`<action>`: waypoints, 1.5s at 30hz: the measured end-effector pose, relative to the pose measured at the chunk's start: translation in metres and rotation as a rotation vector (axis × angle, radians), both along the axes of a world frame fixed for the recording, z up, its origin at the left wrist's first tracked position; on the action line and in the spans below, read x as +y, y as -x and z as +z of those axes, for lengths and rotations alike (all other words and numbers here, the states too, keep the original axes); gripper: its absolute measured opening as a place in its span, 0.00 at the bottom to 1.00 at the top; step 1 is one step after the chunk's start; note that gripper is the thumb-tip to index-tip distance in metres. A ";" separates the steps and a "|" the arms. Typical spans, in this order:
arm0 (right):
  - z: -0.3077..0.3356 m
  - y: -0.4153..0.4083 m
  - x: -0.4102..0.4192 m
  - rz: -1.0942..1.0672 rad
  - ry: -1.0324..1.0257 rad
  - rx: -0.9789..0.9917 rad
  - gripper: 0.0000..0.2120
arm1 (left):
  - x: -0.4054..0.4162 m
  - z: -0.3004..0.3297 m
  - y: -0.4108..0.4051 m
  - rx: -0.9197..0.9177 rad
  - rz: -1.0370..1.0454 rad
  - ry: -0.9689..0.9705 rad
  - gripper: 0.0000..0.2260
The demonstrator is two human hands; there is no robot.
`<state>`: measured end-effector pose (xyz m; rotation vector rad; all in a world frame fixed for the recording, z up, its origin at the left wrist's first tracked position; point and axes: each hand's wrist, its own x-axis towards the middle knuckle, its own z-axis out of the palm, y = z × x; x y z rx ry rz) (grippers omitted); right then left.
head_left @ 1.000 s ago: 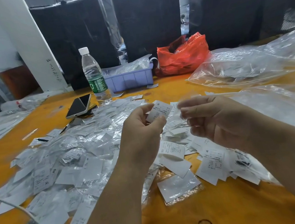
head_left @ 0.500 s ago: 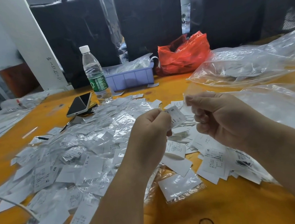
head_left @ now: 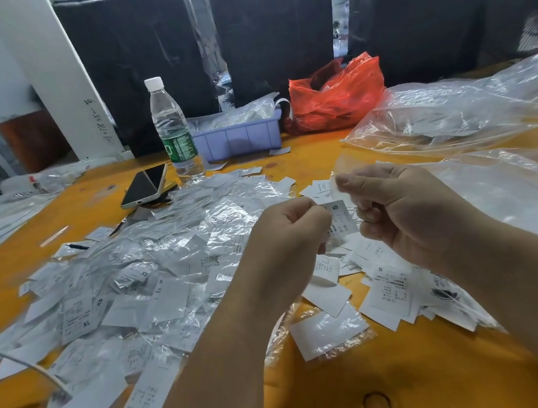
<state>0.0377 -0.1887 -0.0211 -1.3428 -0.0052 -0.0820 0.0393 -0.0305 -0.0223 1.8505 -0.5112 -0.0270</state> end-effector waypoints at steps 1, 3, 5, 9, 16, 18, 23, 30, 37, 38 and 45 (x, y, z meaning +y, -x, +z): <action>0.000 0.000 0.000 0.006 -0.001 -0.001 0.10 | 0.000 0.000 0.000 -0.004 0.012 0.005 0.13; 0.000 0.001 0.001 0.008 0.004 0.001 0.09 | 0.000 0.001 0.000 -0.013 0.034 0.012 0.11; 0.001 0.001 0.001 0.002 0.006 0.004 0.08 | 0.001 0.001 0.000 -0.019 0.042 0.021 0.10; 0.001 0.001 0.001 -0.018 -0.008 0.016 0.11 | 0.001 0.001 -0.001 -0.027 0.051 0.013 0.12; 0.003 0.002 0.001 -0.018 -0.032 0.030 0.11 | 0.001 0.000 0.000 -0.033 0.039 0.011 0.08; 0.003 0.002 0.001 -0.028 -0.030 0.035 0.10 | 0.001 0.000 -0.001 -0.040 0.042 0.001 0.08; 0.003 0.002 0.002 -0.036 -0.026 0.037 0.10 | 0.000 0.001 0.000 -0.029 0.024 0.008 0.10; 0.000 0.001 0.001 -0.061 -0.018 0.019 0.12 | -0.001 0.000 0.003 -0.047 0.026 -0.010 0.15; 0.000 0.002 0.002 -0.024 -0.001 -0.003 0.13 | 0.000 0.001 0.004 -0.061 0.091 -0.034 0.16; 0.000 0.002 0.002 -0.019 0.005 -0.008 0.13 | 0.000 0.001 0.004 -0.072 0.099 -0.044 0.17; -0.001 0.004 0.004 -0.008 0.037 -0.020 0.08 | 0.000 0.000 0.003 -0.098 0.114 -0.061 0.20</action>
